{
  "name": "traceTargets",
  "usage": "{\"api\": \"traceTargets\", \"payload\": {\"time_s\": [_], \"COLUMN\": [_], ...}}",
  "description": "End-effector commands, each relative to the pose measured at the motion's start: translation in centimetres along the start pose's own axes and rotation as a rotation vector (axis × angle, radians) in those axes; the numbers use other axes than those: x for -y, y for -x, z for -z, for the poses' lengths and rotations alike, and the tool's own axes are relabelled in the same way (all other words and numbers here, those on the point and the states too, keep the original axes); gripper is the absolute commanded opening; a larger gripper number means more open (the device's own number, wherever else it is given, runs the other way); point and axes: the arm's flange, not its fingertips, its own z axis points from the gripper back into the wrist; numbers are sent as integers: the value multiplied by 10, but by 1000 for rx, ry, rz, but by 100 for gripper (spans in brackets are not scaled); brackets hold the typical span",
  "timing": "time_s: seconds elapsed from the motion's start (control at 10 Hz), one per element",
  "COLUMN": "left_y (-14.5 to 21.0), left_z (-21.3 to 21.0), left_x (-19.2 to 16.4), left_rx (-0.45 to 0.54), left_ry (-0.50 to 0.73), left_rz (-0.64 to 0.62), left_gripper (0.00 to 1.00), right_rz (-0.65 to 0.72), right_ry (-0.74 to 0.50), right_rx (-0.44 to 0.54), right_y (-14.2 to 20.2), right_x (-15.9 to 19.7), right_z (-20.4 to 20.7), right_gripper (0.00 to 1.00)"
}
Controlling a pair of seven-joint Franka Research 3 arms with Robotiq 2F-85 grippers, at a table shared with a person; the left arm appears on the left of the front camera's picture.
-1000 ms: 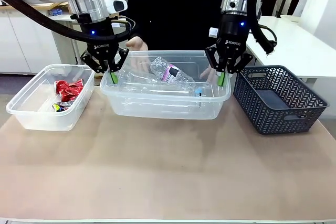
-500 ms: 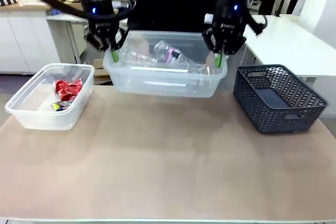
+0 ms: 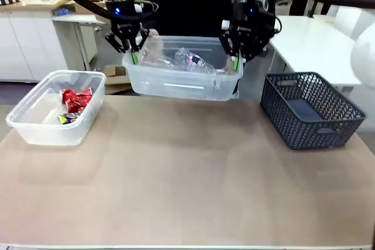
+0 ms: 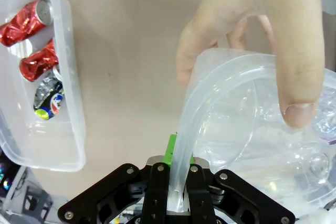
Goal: Sort the waste into each basket.
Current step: Offer the picked Organizing box to the human.
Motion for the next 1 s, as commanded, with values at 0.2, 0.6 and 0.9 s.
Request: {"api": "traceTargets", "payload": {"time_s": [0.2, 0.6, 0.9], "left_y": [-14, -10, -10], "left_z": [-5, 0, 0], "left_x": [5, 0, 0], "left_rx": [-1, -18, -18], "left_ry": [11, -4, -4], "left_rz": [-39, -4, -4], "left_gripper": [4, 4, 4], "right_rz": [32, 25, 25], "right_ry": [-28, -7, -7], "right_rx": [-34, -8, -8], "right_y": [-12, -7, -7], "right_x": [-18, 1, 1], "right_z": [-19, -1, -1], "right_gripper": [5, 5, 5]}}
